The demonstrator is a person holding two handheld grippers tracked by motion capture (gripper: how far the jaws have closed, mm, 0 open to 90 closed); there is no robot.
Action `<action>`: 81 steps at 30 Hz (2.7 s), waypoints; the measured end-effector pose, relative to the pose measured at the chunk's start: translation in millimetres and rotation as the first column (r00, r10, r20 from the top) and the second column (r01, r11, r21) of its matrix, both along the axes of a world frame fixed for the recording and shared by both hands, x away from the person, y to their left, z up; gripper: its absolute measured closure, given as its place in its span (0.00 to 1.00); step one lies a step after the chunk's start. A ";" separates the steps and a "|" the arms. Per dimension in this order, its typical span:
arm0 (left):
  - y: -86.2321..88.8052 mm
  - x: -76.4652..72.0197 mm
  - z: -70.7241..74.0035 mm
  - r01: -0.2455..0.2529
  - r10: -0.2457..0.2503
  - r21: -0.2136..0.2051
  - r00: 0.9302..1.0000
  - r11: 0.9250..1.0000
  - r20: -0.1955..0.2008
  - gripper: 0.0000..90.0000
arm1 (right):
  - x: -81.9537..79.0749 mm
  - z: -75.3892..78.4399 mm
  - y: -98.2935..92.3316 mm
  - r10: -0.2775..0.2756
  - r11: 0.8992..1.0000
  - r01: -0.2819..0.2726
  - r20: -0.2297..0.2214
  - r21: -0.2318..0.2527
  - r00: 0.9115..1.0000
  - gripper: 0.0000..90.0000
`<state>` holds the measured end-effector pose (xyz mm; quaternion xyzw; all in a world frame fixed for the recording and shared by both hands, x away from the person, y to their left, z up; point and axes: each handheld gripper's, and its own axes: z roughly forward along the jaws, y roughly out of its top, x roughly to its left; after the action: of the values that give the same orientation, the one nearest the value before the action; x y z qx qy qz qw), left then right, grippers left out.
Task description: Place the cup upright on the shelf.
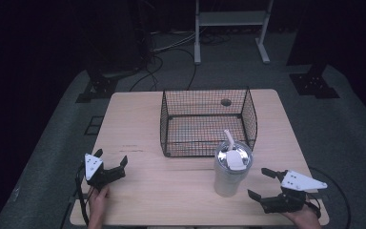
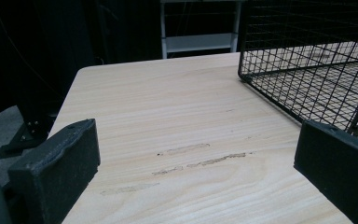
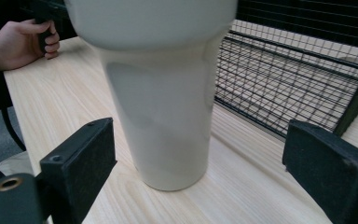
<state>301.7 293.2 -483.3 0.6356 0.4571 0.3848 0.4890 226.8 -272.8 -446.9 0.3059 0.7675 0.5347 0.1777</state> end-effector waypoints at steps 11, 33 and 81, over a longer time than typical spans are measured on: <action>0.0 0.0 0.0 0.001 -0.001 0.003 1.000 1.000 0.000 0.00 | 1.7 0.7 13.0 0.039 0.999 -0.039 0.008 -0.005 0.999 0.10; -0.3 -0.1 0.0 0.003 -0.003 0.003 1.000 1.000 0.002 0.00 | 13.5 -1.4 34.1 0.073 0.997 -0.074 0.015 0.025 0.997 0.09; -0.3 -0.2 -0.1 0.005 -0.005 0.003 1.000 1.000 0.003 0.00 | 39.0 -14.0 64.0 0.073 0.991 -0.082 0.083 0.106 0.994 0.07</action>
<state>301.5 292.9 -483.4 0.6369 0.4543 0.3851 0.4896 265.7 -208.8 -461.0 0.2637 0.7408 0.5940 0.1699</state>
